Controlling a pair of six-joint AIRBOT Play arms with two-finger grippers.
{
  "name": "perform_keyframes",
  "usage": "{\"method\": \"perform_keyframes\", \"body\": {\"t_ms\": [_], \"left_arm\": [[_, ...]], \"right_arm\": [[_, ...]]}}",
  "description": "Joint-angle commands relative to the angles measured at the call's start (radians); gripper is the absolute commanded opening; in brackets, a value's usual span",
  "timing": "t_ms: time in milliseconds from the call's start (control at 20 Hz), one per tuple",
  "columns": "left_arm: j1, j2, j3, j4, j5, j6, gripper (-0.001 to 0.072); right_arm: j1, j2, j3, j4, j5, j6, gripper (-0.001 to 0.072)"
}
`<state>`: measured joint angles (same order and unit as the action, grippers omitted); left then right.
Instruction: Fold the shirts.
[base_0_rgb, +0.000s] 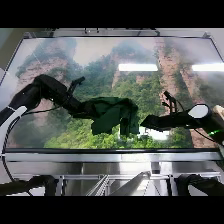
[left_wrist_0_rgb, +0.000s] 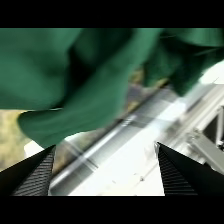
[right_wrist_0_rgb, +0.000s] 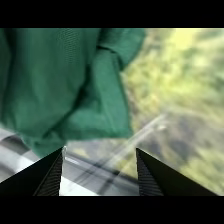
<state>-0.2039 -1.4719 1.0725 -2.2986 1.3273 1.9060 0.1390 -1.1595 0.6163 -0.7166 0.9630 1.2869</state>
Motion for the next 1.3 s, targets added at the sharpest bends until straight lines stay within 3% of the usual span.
{"method": "perform_keyframes", "body": {"t_ms": [0, 100, 250, 300, 350, 400, 450, 500, 650, 850, 1000, 1250], "left_arm": [[-0.008, -0.068, -0.084, -0.063, -0.08, 0.085, 0.0696], [-0.039, -0.15, -0.041, -0.058, -0.094, 0.084, 0.0696], [-0.087, -0.244, 0.056, -0.058, -0.086, 0.083, 0.0694], [-0.1, -0.262, 0.086, -0.058, -0.086, 0.079, 0.0612], [-0.113, -0.275, 0.117, -0.058, -0.086, 0.075, 0.0303], [-0.124, -0.279, 0.14, -0.058, -0.087, 0.075, 0.0049], [-0.129, -0.275, 0.159, -0.058, -0.085, 0.074, 0.0021], [-0.13, -0.268, 0.176, -0.058, -0.079, 0.074, 0.0021], [-0.118, -0.197, 0.223, -0.06, -0.011, 0.073, 0.002], [-0.051, 0.016, 0.305, -0.059, 0.15, 0.06, 0.002], [0.048, 0.215, 0.427, -0.058, 0.235, 0.027, 0.0021], [0.259, 0.487, 0.588, -0.057, 0.209, 0.003, 0.0024]], "right_arm": [[0.03, -0.196, 0.002, 0.338, -0.01, -0.28, 0.0501], [0.064, -0.26, 0.006, 0.475, -0.016, -0.362, 0.0501], [0.108, -0.311, 0.025, 0.531, -0.061, -0.38, 0.0499], [0.113, -0.322, 0.037, 0.531, -0.066, -0.379, 0.0459], [0.114, -0.326, 0.045, 0.531, -0.066, -0.379, 0.0293], [0.113, -0.326, 0.051, 0.532, -0.066, -0.38, 0.0207], [0.113, -0.326, 0.058, 0.531, -0.062, -0.385, 0.0128], [0.113, -0.326, 0.067, 0.532, -0.049, -0.404, 0.0021], [0.109, -0.288, 0.09, 0.531, -0.009, -0.435, 0.002], [-0.012, -0.06, 0.163, 0.531, 0.093, -0.434, 0.002], [-0.254, 0.213, 0.293, 0.581, 0.156, -0.435, 0.002], [-0.737, 0.579, 0.486, 0.605, 0.209, -0.377, 0.002]]}}
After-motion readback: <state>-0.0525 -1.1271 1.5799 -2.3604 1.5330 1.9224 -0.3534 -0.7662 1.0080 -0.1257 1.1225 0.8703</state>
